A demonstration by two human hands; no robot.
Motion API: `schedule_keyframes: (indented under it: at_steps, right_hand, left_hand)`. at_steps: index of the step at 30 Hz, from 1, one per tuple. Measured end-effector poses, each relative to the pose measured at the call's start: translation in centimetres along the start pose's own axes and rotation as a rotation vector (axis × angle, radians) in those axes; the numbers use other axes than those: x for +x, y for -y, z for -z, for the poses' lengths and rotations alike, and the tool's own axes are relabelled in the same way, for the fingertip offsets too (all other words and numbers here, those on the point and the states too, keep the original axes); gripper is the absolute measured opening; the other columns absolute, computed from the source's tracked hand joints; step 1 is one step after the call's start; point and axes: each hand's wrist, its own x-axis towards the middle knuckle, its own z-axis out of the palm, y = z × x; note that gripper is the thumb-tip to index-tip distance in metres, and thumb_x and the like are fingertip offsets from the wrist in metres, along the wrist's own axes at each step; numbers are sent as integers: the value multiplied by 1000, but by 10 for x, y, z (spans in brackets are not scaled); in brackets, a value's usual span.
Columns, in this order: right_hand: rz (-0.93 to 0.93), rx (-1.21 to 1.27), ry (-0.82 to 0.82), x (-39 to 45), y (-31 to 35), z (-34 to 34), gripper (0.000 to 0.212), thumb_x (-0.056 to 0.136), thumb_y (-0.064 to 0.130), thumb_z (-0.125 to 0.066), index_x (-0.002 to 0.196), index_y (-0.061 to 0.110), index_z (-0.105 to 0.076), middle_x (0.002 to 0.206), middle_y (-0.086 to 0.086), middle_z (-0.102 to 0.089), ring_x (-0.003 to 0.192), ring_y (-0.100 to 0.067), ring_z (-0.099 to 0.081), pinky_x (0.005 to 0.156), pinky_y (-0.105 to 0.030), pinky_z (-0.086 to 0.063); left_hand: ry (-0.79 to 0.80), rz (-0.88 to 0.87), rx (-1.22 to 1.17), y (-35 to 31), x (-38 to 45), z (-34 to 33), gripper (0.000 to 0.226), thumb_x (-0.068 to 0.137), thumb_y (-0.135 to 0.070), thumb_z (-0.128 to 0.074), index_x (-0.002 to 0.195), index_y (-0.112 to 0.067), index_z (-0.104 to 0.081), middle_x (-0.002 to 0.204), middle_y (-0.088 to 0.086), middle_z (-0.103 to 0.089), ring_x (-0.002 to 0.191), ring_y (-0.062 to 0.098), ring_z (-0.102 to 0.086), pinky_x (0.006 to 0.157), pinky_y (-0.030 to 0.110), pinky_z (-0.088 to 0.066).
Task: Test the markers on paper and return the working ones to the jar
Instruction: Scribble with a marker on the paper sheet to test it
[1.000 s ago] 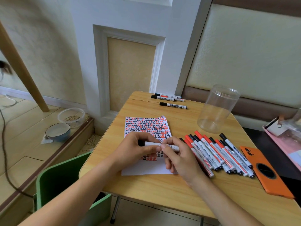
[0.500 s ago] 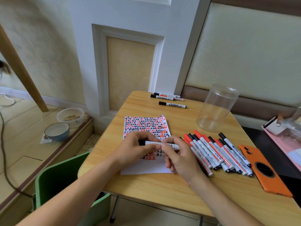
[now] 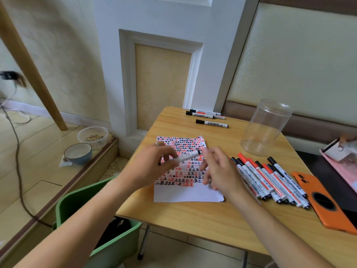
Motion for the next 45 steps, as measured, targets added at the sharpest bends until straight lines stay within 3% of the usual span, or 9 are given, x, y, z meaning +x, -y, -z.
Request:
schedule_keyframes:
  at_steps: [3,8,15,23,28,31,35,38,45]
  right_hand:
    - [187,-393,-114,13,-9,-11,26,104,45,-50,116,23,-57,95,7,-66,71,-11,-65,59,-30,-50]
    - [400,-646,148,22,-16,-53,48,101,51,-53,142,27,-54,138,9,-49,128,-11,-42,109,-32,-36]
    - [405,-704,198,24,-16,-71,64,91,69,-29,140,38,-55,147,10,-45,139,-13,-35,116,-40,-29]
    - [427,-704,180,24,-18,-72,46,100,56,-44,139,36,-56,147,11,-47,138,-10,-34,115,-39,-30]
    - [432,-707,178,23,-16,-73,40,101,47,-52,139,35,-57,146,11,-48,137,-11,-36,114,-38,-31]
    - [430,-707,179,23,-16,-74,40,101,47,-52,139,35,-57,146,11,-47,137,-10,-35,114,-38,-31]
    - [431,-705,179,22,-14,-73,41,102,51,-47,139,36,-57,145,12,-47,137,-11,-36,113,-37,-32]
    - [418,-695,180,21,-13,-71,45,100,56,-45,139,36,-57,146,13,-46,137,-9,-35,113,-35,-31]
    - [381,-699,159,16,-10,-66,50,101,49,-54,146,27,-51,152,10,-42,141,-9,-33,118,-35,-30]
  left_hand:
    - [-95,99,58,15,-7,11,14,92,-38,-71,105,-34,-71,88,-17,-58,70,5,-53,60,31,-48]
    - [-182,188,111,34,-22,24,12,88,-29,-70,99,-35,-68,86,-15,-58,76,5,-52,59,29,-40]
    - [-311,414,247,85,-46,54,10,89,-33,-69,98,-30,-65,90,-9,-64,76,9,-59,63,32,-55]
    - [481,700,273,146,-82,57,6,91,-32,-70,94,-28,-68,98,-5,-69,86,9,-64,81,25,-57]
    - [576,736,206,162,-86,46,17,93,-31,-70,108,-23,-71,103,-3,-69,92,11,-66,83,24,-57]
    - [488,710,186,159,-79,44,24,95,-34,-67,116,-22,-68,114,-3,-69,99,12,-64,90,28,-55]
    - [20,620,148,134,-56,44,30,96,-27,-65,126,-21,-65,119,-1,-70,102,15,-65,94,38,-57]
    - [-218,444,106,97,-35,40,34,97,-25,-61,131,-24,-64,122,-2,-68,104,13,-64,93,32,-55]
    - [-5,97,139,41,-3,-16,38,103,-34,-48,139,-32,-59,146,-6,-56,141,15,-46,113,46,-39]
